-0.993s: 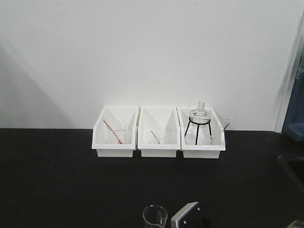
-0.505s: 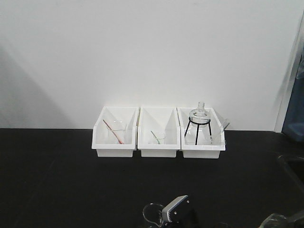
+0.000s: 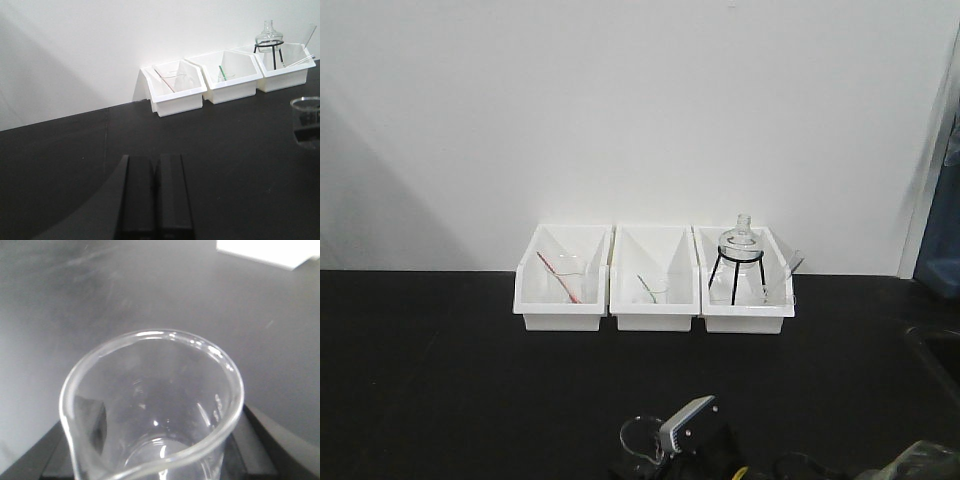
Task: Pick beaker and place in left cabinet
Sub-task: 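Move the right gripper down over the clear glass beaker, then close the right gripper on the beaker and lift it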
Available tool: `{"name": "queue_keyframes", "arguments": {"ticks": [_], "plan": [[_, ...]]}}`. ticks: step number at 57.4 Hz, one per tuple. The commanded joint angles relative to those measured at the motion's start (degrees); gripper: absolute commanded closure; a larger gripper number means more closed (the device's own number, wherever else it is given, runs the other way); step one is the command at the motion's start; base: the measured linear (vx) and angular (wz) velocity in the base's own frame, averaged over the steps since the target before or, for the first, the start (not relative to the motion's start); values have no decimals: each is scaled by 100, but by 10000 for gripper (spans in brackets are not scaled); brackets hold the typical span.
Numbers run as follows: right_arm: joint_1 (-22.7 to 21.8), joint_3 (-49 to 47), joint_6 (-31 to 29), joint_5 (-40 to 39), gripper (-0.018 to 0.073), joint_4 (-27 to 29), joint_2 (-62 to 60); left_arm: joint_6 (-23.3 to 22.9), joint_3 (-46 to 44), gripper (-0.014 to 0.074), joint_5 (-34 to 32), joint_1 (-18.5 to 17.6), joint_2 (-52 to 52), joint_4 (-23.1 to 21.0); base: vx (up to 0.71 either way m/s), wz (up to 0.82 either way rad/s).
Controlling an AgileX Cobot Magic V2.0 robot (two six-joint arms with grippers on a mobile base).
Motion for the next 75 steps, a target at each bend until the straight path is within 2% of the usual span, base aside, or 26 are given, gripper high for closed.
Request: {"name": "queue_keyframes", "arguments": {"ticks": [1,8,18,27,43,75], "plan": [[-7,-127,64,-27,313,58,-740,-14,-151,603,-482,-32,-61,-27,0,0],[-7,-138,219,485,314,72,-1316,-14,-151,603,-482,-32,-61,-27,0,0],[-7,-475,914,1399,328,52,-2054,-14,-151,603,-482,-32,-61,-27,0,0],[-7,-1061,985,1896,349,-122,-2413,-14,-151,603,-482,-32,-61,-27,0,0],[411,-2067,1242,3236,351,-239,-2544,-14,-151,603,-482,-32,-61,-27,0,0],[496,-2061,1242,3347,351,-239,-2538,-14,-151,603,-482,-32,-61,-27,0,0]]}}
